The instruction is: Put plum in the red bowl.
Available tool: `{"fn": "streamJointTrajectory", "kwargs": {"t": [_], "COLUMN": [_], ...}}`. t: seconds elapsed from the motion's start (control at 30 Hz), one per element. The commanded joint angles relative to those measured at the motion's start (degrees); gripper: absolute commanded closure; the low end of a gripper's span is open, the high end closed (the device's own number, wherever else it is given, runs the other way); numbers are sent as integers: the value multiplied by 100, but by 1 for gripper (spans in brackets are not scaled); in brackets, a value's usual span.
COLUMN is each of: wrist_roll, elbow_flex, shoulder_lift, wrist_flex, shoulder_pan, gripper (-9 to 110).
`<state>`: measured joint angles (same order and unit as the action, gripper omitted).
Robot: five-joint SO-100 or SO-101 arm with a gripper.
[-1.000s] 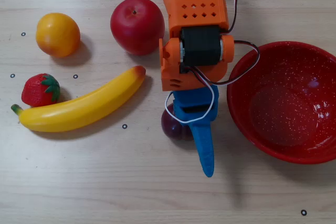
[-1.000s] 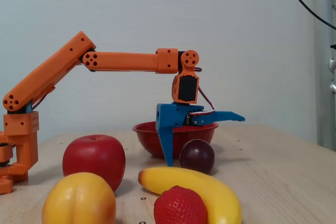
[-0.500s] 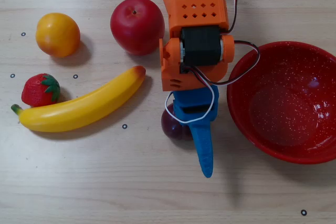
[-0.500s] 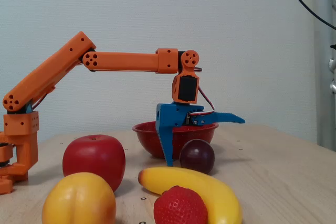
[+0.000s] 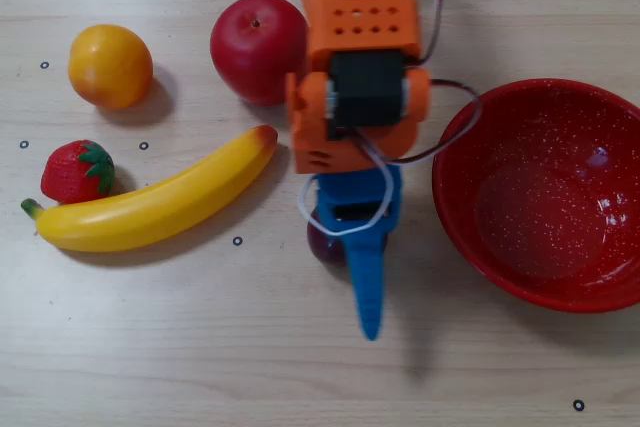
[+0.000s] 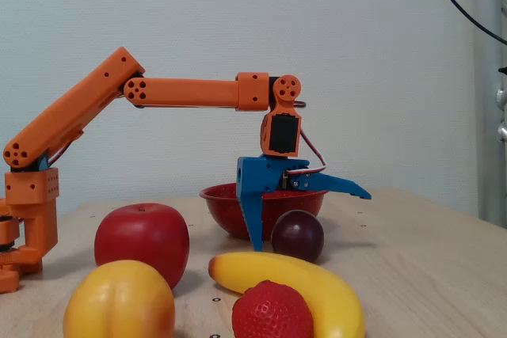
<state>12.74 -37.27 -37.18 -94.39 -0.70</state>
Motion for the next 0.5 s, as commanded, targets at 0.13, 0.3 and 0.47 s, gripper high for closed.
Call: {"fn": "streamJointTrajectory", "kwargs": {"t": [0.13, 0.3, 0.47], "wrist_roll": [-26, 26, 35], "elbow_flex": [202, 158, 149], "shoulder_lift": [-369, -387, -387], "wrist_flex": [79, 88, 132], "shoulder_pan": [-255, -211, -62], "gripper": [28, 28, 28]}}
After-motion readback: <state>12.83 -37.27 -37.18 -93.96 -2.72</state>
